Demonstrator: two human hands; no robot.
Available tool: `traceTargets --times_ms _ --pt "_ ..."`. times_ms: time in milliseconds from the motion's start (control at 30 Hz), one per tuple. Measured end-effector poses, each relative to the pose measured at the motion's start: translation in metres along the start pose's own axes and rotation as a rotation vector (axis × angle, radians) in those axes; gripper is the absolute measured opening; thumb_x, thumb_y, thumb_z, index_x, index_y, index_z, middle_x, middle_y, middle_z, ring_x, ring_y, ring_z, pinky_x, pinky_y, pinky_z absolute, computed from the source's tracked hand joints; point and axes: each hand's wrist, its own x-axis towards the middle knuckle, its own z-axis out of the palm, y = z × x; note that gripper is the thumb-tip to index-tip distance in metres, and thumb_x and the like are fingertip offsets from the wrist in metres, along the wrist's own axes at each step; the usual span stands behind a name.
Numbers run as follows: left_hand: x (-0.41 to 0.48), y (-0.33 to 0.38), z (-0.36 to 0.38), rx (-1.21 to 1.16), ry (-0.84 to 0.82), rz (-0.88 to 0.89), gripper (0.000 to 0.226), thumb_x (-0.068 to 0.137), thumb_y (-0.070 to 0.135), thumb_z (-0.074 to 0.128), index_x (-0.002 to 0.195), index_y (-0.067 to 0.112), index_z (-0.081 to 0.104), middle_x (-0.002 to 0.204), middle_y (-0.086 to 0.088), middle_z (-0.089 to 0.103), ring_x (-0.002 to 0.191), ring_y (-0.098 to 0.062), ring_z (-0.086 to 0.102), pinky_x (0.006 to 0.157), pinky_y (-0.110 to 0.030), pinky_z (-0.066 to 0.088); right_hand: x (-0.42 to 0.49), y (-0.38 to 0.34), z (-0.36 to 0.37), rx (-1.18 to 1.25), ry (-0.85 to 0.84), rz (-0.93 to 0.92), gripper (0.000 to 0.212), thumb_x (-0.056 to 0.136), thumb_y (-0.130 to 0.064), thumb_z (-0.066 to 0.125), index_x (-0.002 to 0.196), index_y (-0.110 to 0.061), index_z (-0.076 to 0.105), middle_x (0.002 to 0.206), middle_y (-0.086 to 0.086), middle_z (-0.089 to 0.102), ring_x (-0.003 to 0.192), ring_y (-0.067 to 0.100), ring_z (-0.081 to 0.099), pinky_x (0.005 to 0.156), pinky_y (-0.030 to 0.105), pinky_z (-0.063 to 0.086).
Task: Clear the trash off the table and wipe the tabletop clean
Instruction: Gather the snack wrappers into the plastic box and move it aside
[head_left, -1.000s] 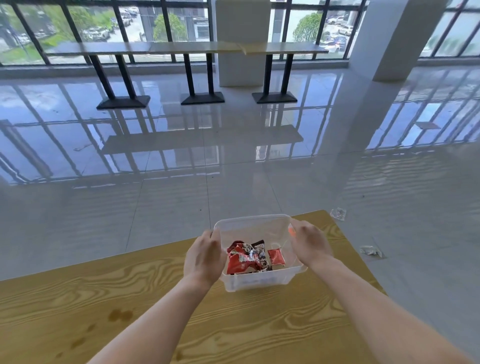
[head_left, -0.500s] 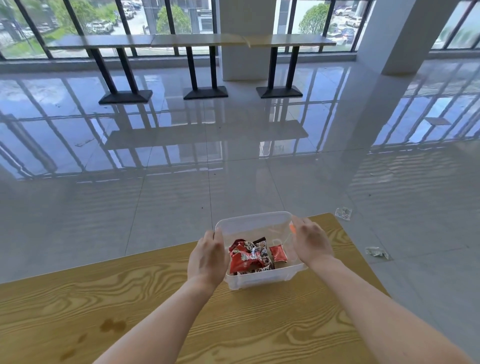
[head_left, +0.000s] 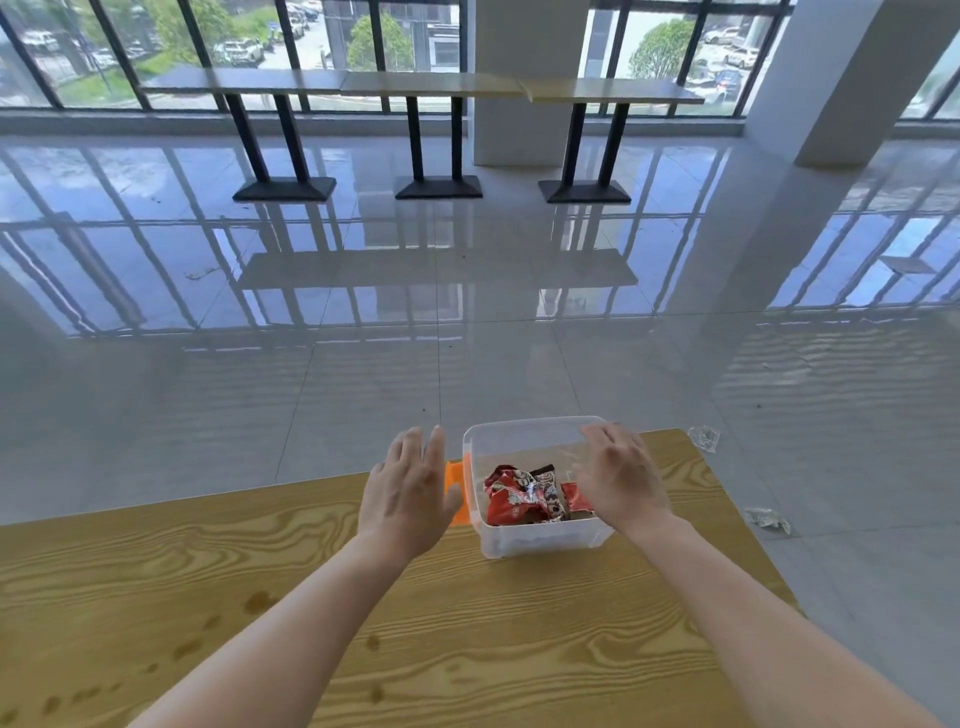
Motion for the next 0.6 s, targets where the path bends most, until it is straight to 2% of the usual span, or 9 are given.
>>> traceTargets --times_ms 133,300,433,500,600 --pt "-0.028 -0.022 -0.016 0.047 0.017 -0.022 0.074 0.090 0.046 0.053 0.150 0.015 0.021 0.151 -0.010 0.032 0.143 -0.027 0.026 0.108 -0.042 0.038 -0.013 -0.035 0.001 0.006 -0.032 -0.054 0.047 0.088 -0.023 0.063 0.133 -0.013 0.054 0.127 0.010 0.059 0.119 0.030 0.051 0.098 0.037 0.045" --pt "-0.071 -0.064 -0.039 0.061 0.046 -0.088 0.077 0.090 0.049 0.052 0.151 0.015 0.020 0.155 -0.011 0.028 0.146 -0.029 0.021 0.111 -0.044 0.033 -0.032 -0.089 0.012 -0.015 -0.067 -0.132 0.051 0.090 -0.032 0.062 0.137 -0.018 0.046 0.129 0.007 0.056 0.116 0.028 0.051 0.093 0.042 0.049" --pt "-0.122 -0.114 -0.055 0.069 0.048 -0.194 0.078 0.090 0.053 0.050 0.153 0.019 0.018 0.158 -0.009 0.023 0.148 -0.027 0.016 0.114 -0.045 0.030 -0.051 -0.141 0.030 -0.079 -0.097 -0.239 0.069 0.090 -0.046 0.062 0.147 -0.020 0.033 0.143 0.009 0.045 0.125 0.032 0.047 0.101 0.044 0.045" --pt "-0.153 -0.143 -0.062 0.071 0.047 -0.258 0.078 0.090 0.053 0.050 0.153 0.019 0.019 0.158 -0.009 0.023 0.148 -0.026 0.016 0.114 -0.044 0.029 -0.061 -0.172 0.043 -0.088 -0.124 -0.301 0.070 0.092 -0.049 0.058 0.149 -0.022 0.029 0.147 0.009 0.041 0.131 0.031 0.043 0.109 0.044 0.038" --pt "-0.204 -0.189 -0.071 0.081 0.052 -0.363 0.077 0.090 0.053 0.051 0.153 0.019 0.022 0.159 -0.009 0.024 0.148 -0.027 0.017 0.115 -0.043 0.028 -0.076 -0.224 0.064 -0.048 -0.168 -0.366 0.068 0.093 -0.050 0.055 0.150 -0.023 0.029 0.149 0.006 0.039 0.132 0.029 0.041 0.105 0.042 0.043"
